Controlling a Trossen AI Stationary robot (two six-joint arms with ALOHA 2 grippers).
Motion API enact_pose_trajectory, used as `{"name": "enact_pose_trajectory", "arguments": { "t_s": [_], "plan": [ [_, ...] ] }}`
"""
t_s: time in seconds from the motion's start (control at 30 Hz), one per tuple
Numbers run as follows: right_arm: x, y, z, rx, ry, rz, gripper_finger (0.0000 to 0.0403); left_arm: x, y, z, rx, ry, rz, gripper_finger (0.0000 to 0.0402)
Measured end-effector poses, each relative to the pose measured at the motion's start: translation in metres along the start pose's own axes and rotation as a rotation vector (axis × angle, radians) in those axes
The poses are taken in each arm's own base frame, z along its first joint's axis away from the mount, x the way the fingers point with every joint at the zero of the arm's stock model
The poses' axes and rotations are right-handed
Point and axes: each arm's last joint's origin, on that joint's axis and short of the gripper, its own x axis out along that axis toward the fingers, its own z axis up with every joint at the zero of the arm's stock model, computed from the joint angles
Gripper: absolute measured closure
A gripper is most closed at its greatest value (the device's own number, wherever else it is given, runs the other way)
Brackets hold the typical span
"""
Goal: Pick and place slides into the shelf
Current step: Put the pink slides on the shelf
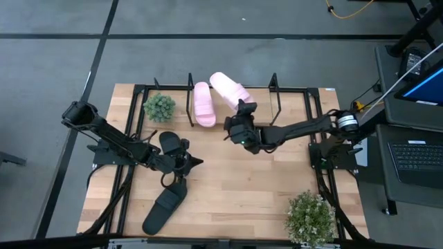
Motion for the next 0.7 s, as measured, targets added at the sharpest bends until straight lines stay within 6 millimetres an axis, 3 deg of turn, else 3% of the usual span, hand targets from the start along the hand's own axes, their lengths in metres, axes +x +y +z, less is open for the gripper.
{"name": "enact_pose_trajectory", "arguments": {
  "t_s": [0.33, 0.53, 0.7],
  "plan": [
    [0.01, 0.007, 0.003, 0.04, -0.06, 0.066, 0.0397, 0.0, -0.001, -0.003, 0.004, 0.032, -0.01, 0.0401],
    [0.023, 0.016, -0.005, 0.064, -0.067, 0.169, 0.0397, 0.0, -0.002, -0.005, 0.014, 0.044, -0.031, 0.0401],
    [0.041, 0.002, -0.011, 0.191, 0.005, 0.323, 0.0397, -0.001, -0.003, -0.007, 0.022, 0.057, -0.035, 0.0401]
  ]
}}
